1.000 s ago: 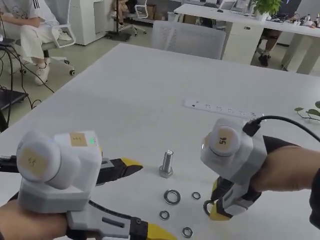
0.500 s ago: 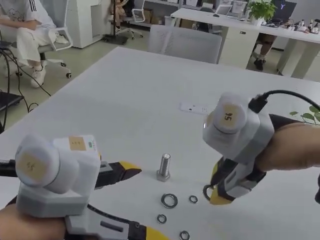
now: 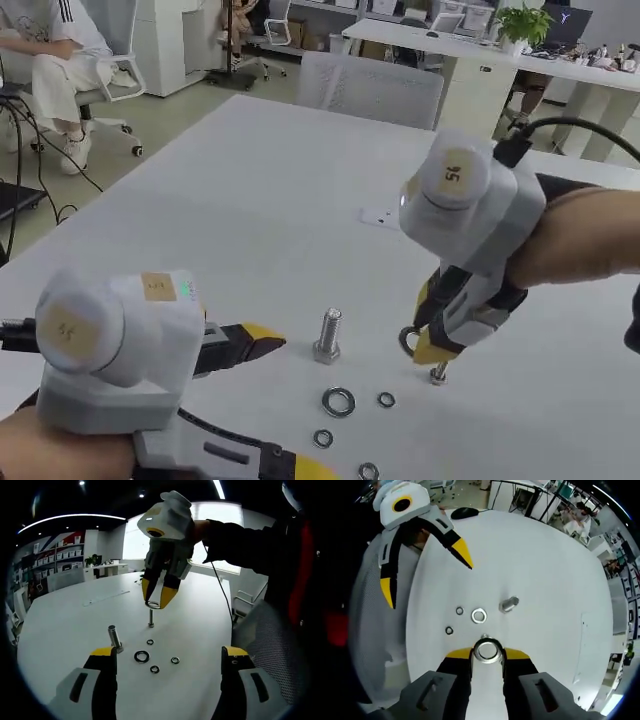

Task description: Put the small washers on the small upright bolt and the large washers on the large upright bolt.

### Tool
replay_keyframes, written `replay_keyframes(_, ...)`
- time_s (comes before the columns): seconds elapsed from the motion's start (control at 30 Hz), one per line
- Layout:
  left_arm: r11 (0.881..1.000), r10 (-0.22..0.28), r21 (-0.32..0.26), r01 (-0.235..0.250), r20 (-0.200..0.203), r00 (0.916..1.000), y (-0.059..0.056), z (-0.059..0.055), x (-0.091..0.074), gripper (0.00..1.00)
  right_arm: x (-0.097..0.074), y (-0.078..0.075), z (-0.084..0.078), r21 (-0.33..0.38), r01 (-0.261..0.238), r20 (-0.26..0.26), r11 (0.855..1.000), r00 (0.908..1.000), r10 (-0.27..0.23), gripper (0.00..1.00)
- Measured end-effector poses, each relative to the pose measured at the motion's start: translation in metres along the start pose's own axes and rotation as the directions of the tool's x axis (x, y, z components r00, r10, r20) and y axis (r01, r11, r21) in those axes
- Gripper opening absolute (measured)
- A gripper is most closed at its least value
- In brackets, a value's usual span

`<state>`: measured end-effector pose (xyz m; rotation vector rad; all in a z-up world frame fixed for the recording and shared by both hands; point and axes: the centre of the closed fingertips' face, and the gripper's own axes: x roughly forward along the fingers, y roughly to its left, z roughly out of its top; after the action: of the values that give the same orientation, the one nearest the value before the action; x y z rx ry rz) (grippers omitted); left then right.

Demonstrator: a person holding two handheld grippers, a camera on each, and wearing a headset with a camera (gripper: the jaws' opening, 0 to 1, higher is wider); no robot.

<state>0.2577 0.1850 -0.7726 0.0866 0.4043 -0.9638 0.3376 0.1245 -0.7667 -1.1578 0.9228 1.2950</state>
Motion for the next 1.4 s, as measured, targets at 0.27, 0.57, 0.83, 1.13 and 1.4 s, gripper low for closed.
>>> replay_keyframes(0.27,1.0,0.009,-0.003,-0.009,0.003,1.0,0.001,0.001,-0.002,0.86,-0.005,-0.011,0.018,-0.038,0.007,0.01,0.999,0.9999,-0.006,0.23)
replay_keyframes(0.57,1.0,0.02,-0.008,-0.02,-0.003,0.9998,0.005,-0.001,-0.003,0.86,-0.003,-0.026,0.035,-0.071,0.01,0.019,0.997,0.9998,-0.009,0.23)
replay_keyframes(0.83,0.999,0.044,-0.022,-0.044,0.002,0.999,0.011,-0.002,-0.007,0.86,0.003,-0.037,0.045,-0.098,0.003,0.02,0.995,0.9998,-0.001,0.23)
replay_keyframes(1.13,0.996,0.081,-0.04,-0.081,0.011,0.9966,0.02,-0.003,-0.011,0.86,0.012,-0.038,0.051,-0.119,-0.012,0.012,0.993,0.9998,0.014,0.23)
replay_keyframes(1.4,0.992,0.112,-0.054,-0.111,0.02,0.9935,0.028,-0.003,-0.015,0.86,0.019,-0.041,0.057,-0.14,-0.024,0.008,0.99,0.9997,0.025,0.23)
